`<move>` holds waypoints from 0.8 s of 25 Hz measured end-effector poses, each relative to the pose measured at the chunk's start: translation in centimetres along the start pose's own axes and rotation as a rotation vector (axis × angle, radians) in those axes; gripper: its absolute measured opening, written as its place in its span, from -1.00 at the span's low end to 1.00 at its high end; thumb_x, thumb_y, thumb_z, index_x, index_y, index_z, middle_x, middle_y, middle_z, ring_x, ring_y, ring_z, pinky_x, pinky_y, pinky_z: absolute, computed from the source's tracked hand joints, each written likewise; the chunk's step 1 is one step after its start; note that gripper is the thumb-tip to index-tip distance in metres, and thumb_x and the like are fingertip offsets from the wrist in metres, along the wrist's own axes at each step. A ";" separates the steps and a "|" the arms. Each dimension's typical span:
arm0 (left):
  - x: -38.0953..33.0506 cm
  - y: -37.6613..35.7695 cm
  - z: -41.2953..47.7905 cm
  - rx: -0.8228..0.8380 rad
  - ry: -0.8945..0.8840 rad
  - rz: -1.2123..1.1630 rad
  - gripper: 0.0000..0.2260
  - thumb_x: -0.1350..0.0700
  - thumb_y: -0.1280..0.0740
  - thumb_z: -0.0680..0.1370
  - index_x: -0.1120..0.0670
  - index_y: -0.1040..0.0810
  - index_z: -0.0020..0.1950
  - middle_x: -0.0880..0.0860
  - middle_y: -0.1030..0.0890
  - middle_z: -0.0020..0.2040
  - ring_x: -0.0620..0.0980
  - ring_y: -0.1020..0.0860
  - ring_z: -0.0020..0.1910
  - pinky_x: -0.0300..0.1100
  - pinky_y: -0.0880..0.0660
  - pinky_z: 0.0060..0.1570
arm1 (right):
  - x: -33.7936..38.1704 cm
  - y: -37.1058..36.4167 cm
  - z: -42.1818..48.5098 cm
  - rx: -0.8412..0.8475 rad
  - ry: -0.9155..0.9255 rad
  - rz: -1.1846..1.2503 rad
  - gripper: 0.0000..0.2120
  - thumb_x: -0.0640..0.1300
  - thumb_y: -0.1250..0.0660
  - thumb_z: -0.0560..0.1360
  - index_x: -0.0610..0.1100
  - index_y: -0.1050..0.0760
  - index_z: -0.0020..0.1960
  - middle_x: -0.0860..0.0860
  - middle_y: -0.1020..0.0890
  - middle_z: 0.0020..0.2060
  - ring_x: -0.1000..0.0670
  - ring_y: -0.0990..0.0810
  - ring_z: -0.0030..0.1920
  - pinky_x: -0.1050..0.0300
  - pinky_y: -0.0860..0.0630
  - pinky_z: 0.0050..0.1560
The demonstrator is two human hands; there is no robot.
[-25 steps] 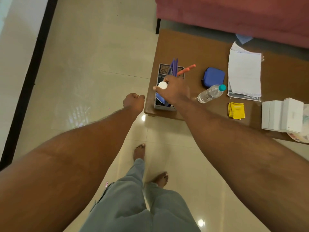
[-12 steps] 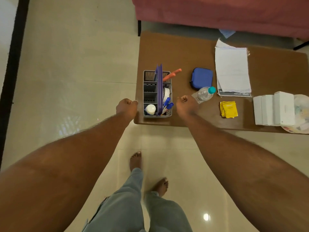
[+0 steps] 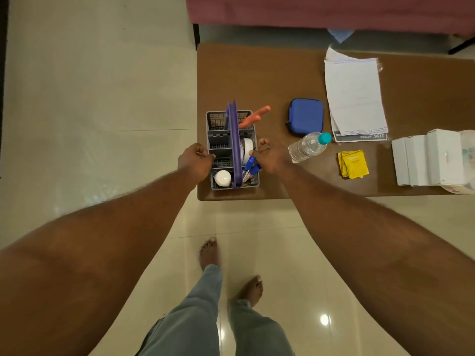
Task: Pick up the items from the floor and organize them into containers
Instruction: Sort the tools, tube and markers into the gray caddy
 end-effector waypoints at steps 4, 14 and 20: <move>0.0 -0.8 -1.5 -0.013 -0.041 0.023 -0.93 0.11 -0.30 0.60 0.07 -0.45 -0.05 0.07 -0.63 -0.01 0.08 -0.61 -0.02 -0.09 -0.61 -0.11 | -0.4 0.1 -1.3 0.019 0.031 -0.074 -0.73 -0.14 -0.39 0.52 0.04 -0.30 -0.19 -0.01 -0.54 -0.27 -0.06 -0.54 -0.27 -0.14 -0.63 -0.17; 4.3 -8.0 -14.4 -0.011 -0.141 -0.022 -0.94 0.14 -0.26 0.60 0.12 -0.44 -0.01 0.11 -0.56 -0.10 0.00 -0.49 -0.20 -0.18 -0.46 -0.31 | -11.6 1.0 -13.6 -0.075 0.068 0.024 -0.72 -0.18 -0.39 0.48 0.00 -0.29 -0.21 0.03 -0.48 -0.34 -0.02 -0.45 -0.31 -0.11 -0.57 -0.20; 11.1 -15.5 -21.6 0.035 -0.132 -0.108 -0.91 0.16 -0.27 0.59 0.16 -0.42 -0.06 0.08 -0.56 -0.15 -0.05 -0.46 -0.26 -0.30 -0.42 -0.40 | -20.3 1.3 -21.2 -0.068 0.064 0.032 -0.85 -0.20 -0.38 0.51 -0.09 -0.39 -0.10 -0.04 -0.59 -0.22 -0.16 -0.61 -0.19 -0.10 -0.60 -0.20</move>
Point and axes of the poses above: each hand's wrist, its own z-axis towards the middle knuckle, its own y-axis out of the back of the hand, x = y × z, the point moved 4 cm from there along z, towards the middle knuckle
